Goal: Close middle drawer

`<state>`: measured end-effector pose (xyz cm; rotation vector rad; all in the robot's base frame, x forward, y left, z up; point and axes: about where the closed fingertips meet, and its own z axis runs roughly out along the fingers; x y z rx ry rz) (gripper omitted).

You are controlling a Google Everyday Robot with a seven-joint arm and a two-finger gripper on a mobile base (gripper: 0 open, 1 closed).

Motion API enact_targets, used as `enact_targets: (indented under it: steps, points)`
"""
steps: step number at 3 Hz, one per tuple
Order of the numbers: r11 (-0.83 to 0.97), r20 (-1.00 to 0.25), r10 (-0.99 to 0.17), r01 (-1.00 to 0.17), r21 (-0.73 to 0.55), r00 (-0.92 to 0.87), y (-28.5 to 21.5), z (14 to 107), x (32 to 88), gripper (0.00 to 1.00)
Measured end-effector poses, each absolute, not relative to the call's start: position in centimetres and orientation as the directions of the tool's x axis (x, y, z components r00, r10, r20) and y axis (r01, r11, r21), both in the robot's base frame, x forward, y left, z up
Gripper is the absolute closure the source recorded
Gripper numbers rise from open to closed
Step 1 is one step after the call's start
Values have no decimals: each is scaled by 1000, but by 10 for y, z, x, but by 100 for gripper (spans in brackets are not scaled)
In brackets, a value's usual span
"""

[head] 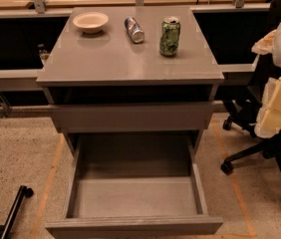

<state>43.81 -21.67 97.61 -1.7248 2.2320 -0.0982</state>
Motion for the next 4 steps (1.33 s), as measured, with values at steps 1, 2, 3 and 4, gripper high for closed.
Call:
enact_targets:
  steps: [1,2,3,4]
  points:
    - [270,-207,-953,-931,-245,-222,-217,976,438,0]
    - [270,-209,-953,-929,-254,-220,-216,978,438,13]
    - [234,-228,-958,-937,-261,-176,-213,968,442,36]
    - [171,-249,-963,-948,-270,-103,-208,948,449,59]
